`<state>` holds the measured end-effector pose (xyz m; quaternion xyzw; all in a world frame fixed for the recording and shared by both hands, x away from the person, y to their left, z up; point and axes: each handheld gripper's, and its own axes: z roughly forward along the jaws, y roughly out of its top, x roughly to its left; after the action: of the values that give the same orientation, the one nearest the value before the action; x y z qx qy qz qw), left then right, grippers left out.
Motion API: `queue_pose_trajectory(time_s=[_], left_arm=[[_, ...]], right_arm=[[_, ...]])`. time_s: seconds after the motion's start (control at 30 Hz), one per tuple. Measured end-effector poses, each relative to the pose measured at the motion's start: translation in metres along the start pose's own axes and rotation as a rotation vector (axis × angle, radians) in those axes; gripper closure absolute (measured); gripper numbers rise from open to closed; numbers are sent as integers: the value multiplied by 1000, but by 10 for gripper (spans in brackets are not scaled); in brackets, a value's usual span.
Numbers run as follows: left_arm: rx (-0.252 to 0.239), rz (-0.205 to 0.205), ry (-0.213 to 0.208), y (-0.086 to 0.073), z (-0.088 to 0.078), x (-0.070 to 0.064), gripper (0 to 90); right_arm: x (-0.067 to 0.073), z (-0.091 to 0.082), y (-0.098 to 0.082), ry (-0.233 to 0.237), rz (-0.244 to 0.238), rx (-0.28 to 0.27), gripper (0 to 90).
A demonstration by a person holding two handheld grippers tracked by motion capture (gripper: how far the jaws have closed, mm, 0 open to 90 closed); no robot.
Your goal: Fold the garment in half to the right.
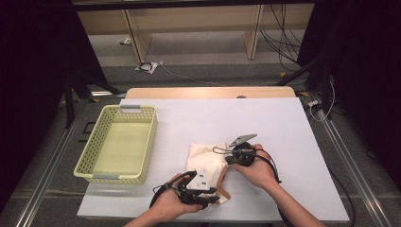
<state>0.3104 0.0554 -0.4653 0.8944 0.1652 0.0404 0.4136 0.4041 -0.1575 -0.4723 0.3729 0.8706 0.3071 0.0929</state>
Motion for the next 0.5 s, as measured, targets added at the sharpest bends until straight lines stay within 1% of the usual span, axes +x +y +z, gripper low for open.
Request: queue_pose_trajectory(time_s=[0.07, 0.1, 0.13, 0.17, 0.2, 0.23, 0.27, 0.3, 0.33, 0.37, 0.4, 0.43, 0.47, 0.5], left_arm=[[-6, -18, 34, 1, -1, 5, 724], [6, -21, 71, 2, 0, 9, 739], [6, -21, 71, 2, 0, 9, 746], [28, -19, 105, 1, 2, 13, 764], [28, -19, 105, 1, 2, 13, 773], [44, -31, 111, 1, 6, 15, 788], [44, -31, 111, 1, 6, 15, 793], [60, -30, 116, 0, 9, 16, 793], [67, -29, 118, 0, 12, 16, 800], [74, -28, 109, 0, 17, 15, 806], [74, -28, 109, 0, 17, 15, 806], [80, -22, 97, 1, 22, 13, 804], [80, -22, 97, 1, 22, 13, 804], [85, -14, 85, 1, 25, 12, 801]], right_arm=[[1, 0, 1, -2, -3, 0, 898], [1, 0, 1, -7, -14, -9, 895], [1, 0, 1, -7, -14, -9, 895], [2, -3, 3, -17, -10, -33, 895], [2, -3, 3, -17, -10, -33, 895], [3, -9, 6, -25, -21, -72, 896], [3, -9, 6, -25, -21, -72, 896], [4, -11, 7, -26, -20, -76, 899], [6, -13, 9, -27, -24, -92, 900], [11, -14, 11, -14, -31, -100, 900], [11, -14, 11, -14, -31, -100, 900], [14, -10, 11, 6, -44, -87, 900], [14, -10, 11, 6, -44, -87, 900], [16, -3, 9, 15, -47, -55, 900]])
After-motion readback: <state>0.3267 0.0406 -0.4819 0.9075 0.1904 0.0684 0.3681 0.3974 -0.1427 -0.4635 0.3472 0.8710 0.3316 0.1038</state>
